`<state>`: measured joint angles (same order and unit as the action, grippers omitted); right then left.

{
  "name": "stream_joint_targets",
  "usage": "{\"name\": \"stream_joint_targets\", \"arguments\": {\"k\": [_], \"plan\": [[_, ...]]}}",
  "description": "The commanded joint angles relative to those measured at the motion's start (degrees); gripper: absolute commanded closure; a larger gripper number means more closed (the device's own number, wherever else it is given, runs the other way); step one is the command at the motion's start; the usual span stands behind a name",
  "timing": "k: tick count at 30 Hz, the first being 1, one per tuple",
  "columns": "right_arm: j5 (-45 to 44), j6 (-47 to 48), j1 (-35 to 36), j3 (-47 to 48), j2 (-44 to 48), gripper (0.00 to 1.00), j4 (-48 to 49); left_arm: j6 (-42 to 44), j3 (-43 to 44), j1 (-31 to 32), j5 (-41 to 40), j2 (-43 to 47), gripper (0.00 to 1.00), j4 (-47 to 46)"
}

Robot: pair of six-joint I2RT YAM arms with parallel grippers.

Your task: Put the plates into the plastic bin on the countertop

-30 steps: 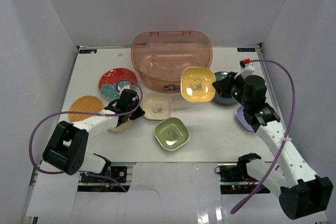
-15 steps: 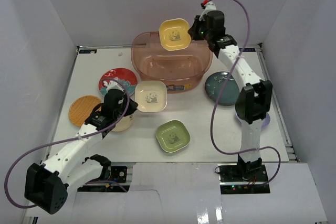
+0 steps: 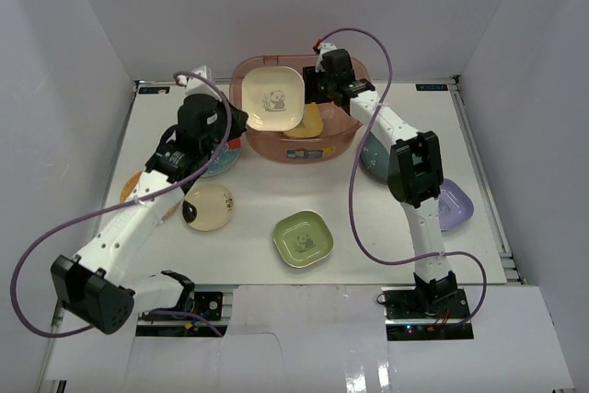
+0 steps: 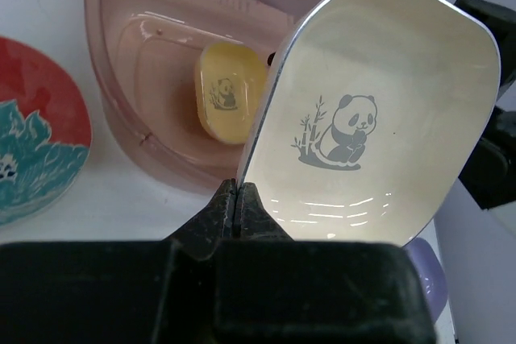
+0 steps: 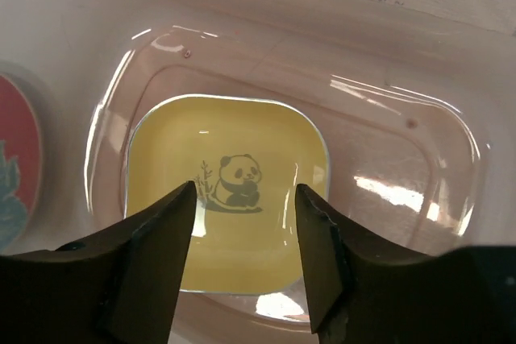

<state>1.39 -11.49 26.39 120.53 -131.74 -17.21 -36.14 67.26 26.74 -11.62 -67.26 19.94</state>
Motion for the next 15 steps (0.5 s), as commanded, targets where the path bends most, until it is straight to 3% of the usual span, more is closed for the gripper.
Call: {"name": "stream_joint_targets", "arguments": {"k": [1, 7, 11, 15], "plan": [[-1.12, 0.06, -0.2, 1.11, 2.63, 0.39, 3.24, 1.51, 5.41, -0.02, -1.39, -5.84, 1.0, -1.57], [-6.66, -2.3, -2.65, -2.66, 11.93, 0.44, 3.41, 0.81, 15.52, -1.51, 2.12, -16.92, 1.0, -2.1], [-6.84, -6.6, -7.75, -18.16, 26.92, 0.56, 7.17, 2.3, 23.93, -2.48, 3.09, -25.35, 1.0, -0.36], [-7.09, -6.71, -10.66, -34.96, 41.45, 0.56, 13.78, 5.72, 35.69, -3.1, 6.34, -37.65, 1.0, 6.23]]}}
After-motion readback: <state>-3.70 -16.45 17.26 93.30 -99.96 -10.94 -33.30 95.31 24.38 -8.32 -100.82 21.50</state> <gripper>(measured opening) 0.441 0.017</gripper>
